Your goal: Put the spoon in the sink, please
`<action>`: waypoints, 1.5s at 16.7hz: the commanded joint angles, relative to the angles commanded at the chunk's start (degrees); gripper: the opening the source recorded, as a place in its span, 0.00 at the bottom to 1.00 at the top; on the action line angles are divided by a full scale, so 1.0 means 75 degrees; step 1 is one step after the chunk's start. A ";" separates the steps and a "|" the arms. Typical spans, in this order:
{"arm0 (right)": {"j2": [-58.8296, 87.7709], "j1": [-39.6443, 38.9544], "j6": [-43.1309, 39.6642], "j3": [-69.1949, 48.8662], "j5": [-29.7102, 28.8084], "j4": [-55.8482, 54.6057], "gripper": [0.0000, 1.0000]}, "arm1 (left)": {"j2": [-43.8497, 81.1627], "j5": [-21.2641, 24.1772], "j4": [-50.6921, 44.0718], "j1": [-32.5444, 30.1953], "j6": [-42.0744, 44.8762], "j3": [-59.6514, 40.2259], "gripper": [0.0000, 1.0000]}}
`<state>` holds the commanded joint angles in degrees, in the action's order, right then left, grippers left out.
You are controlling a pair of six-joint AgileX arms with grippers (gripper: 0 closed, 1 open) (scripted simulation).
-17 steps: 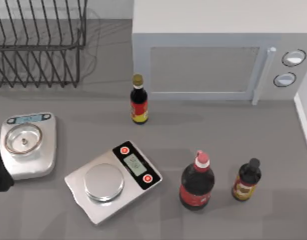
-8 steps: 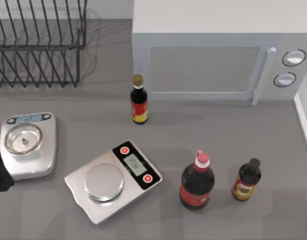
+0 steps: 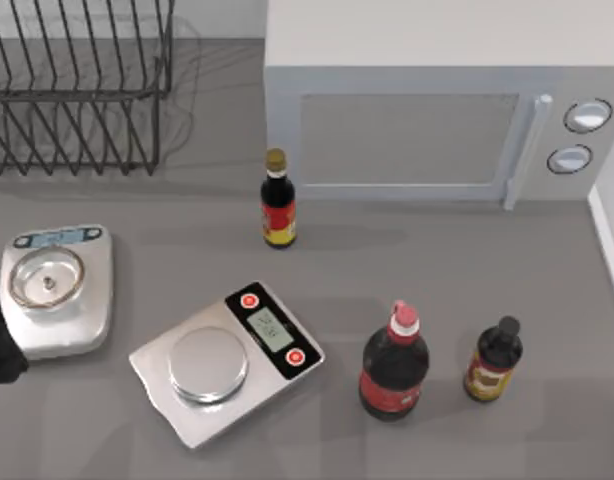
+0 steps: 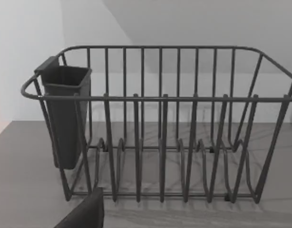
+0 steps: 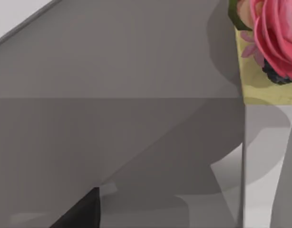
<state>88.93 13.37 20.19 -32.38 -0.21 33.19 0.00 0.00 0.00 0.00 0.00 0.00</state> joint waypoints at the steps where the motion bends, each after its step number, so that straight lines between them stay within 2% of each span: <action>1: 0.0000 0.0000 0.0000 0.0000 0.0000 0.0000 0.00 | 0.0000 0.0000 0.0000 0.0000 0.0000 0.0000 1.00; 5: 0.0000 0.0000 0.0000 0.0000 0.0000 0.0000 0.00 | 0.0000 0.0000 0.0000 0.0000 0.0000 0.0000 1.00; 6: -0.0559 -0.0026 0.0004 -0.0324 -0.0071 0.0649 0.00 | 0.0000 0.0000 0.0000 0.0000 0.0000 0.0000 1.00; 9: -0.0664 -0.0014 0.0011 -0.0591 -0.0071 0.0955 0.00 | 0.0000 0.0000 0.0000 0.0000 0.0000 0.0000 1.00; 17: -0.1707 0.0010 -0.0041 -0.2337 -0.0072 0.3947 0.00 | 0.0000 0.0000 0.0000 0.0000 0.0000 0.0000 1.00; 25: -0.1805 0.0005 -0.0029 -0.2615 -0.0068 0.4236 0.00 | 0.0000 0.0000 0.0000 0.0000 0.0000 0.0000 1.00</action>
<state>75.40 13.41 19.98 -51.99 -0.73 64.96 0.00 0.00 0.00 0.00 0.00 0.00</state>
